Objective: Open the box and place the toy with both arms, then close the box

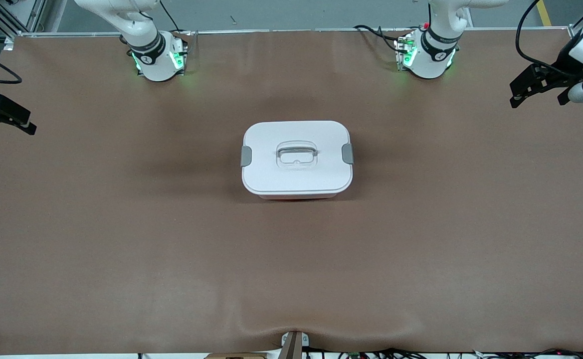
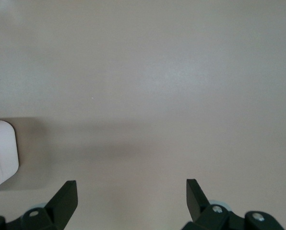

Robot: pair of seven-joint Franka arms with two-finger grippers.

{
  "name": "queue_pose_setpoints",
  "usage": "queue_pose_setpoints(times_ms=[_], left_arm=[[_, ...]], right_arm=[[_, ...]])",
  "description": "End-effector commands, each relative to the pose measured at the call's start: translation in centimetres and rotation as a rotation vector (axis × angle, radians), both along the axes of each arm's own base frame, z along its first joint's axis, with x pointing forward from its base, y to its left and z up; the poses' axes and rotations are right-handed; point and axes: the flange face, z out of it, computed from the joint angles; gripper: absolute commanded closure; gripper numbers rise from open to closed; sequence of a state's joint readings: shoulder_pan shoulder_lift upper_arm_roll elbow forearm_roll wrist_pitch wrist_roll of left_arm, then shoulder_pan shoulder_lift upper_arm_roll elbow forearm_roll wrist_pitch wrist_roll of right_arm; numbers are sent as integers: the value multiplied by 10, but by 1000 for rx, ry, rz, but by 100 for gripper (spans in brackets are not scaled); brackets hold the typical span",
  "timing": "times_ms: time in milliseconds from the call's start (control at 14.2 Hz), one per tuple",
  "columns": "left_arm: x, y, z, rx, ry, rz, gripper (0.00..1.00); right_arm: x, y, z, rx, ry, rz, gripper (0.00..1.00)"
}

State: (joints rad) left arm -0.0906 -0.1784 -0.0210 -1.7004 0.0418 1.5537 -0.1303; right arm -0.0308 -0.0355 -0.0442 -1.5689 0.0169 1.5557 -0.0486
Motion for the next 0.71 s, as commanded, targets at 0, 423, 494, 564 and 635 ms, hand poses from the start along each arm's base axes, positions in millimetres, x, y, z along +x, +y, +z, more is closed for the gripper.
queue_pose_setpoints(times_ms=[0, 423, 494, 564, 635], left_arm=[[3, -3, 2, -19, -4, -8, 0], [0, -4, -5, -13, 47, 45, 0], [-1, -5, -3, -13, 45, 45, 0], [-2, -5, 0, -12, 51, 47, 0], [0, -4, 1, -11, 60, 49, 0]], right_arm=[[-4, 2, 6, -4, -3, -4, 0], [-2, 9, 4, -10, -2, 8, 0], [-2, 10, 4, -10, -1, 9, 0], [-2, 13, 4, -12, -1, 15, 0], [-2, 13, 4, -13, 0, 15, 0]])
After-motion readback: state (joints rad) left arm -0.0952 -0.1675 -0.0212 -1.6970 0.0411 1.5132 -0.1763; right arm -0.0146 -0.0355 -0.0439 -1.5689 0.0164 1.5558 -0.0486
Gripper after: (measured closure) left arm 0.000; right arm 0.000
